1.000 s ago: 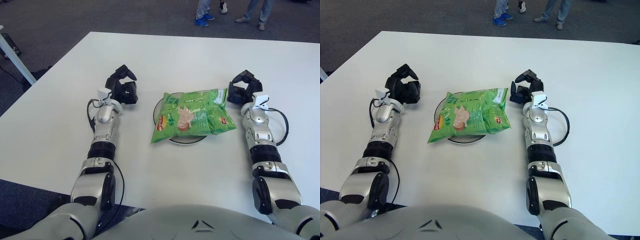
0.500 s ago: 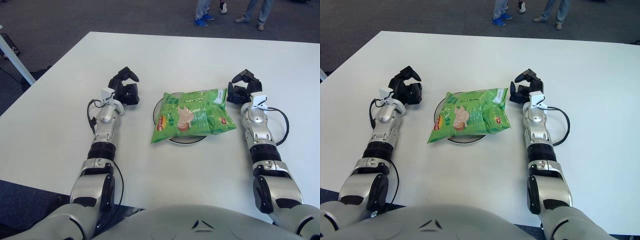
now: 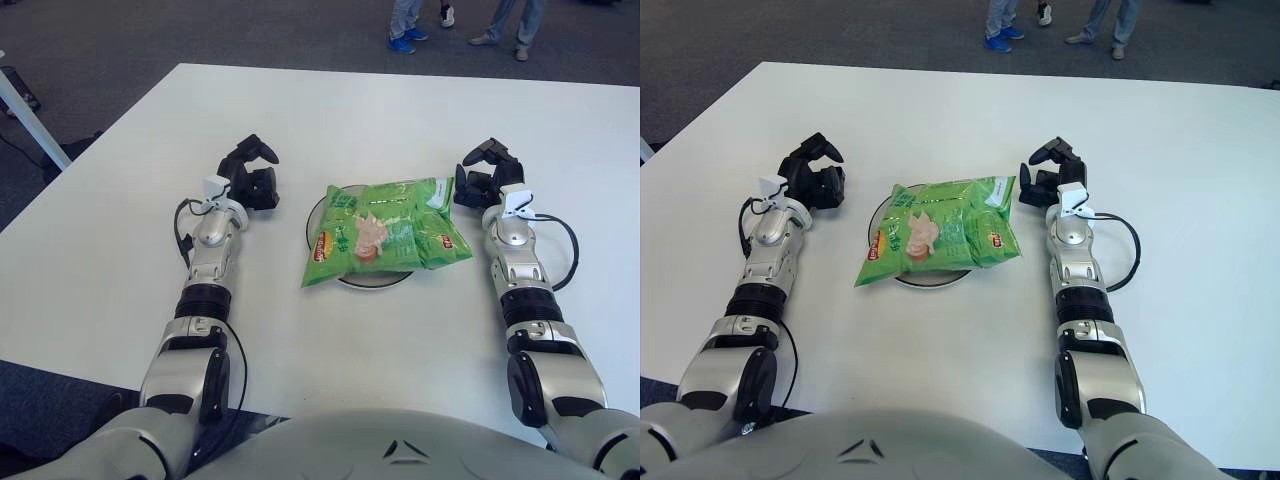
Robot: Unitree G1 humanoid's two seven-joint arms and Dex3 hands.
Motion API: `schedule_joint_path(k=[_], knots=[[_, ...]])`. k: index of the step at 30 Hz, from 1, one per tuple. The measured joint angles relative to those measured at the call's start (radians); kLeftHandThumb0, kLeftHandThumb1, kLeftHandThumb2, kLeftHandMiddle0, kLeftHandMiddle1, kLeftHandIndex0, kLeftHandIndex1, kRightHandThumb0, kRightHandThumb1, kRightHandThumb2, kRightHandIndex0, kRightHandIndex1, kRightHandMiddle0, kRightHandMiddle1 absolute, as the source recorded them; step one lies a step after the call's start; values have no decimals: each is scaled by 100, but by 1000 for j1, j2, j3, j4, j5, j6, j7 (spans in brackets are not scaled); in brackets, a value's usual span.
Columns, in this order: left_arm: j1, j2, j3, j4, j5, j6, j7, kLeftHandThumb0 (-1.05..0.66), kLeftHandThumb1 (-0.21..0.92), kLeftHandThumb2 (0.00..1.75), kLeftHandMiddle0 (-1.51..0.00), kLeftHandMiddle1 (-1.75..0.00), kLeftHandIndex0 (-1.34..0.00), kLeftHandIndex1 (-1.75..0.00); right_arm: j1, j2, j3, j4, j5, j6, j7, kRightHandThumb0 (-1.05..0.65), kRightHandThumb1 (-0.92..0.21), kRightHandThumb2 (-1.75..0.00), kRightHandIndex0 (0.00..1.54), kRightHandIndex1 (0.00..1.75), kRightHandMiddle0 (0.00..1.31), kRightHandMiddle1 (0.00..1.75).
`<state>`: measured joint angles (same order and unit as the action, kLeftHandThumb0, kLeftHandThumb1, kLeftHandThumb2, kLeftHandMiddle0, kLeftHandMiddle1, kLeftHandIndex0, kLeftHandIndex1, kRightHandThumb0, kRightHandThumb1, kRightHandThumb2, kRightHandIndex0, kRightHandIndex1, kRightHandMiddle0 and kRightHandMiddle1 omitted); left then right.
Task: Put the snack into the plate.
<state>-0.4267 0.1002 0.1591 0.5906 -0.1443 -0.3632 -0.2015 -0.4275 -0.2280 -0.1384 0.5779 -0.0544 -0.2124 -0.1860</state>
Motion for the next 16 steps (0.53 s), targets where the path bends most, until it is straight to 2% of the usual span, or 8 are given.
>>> schedule_joint_path(k=[16], knots=[[0,2,0,4,-3,0,0,-48,32,131,-130,-175,-61,-175,-1,-5,9,7,-5,-16,1,-47,-37,-126,130,175,57,175]])
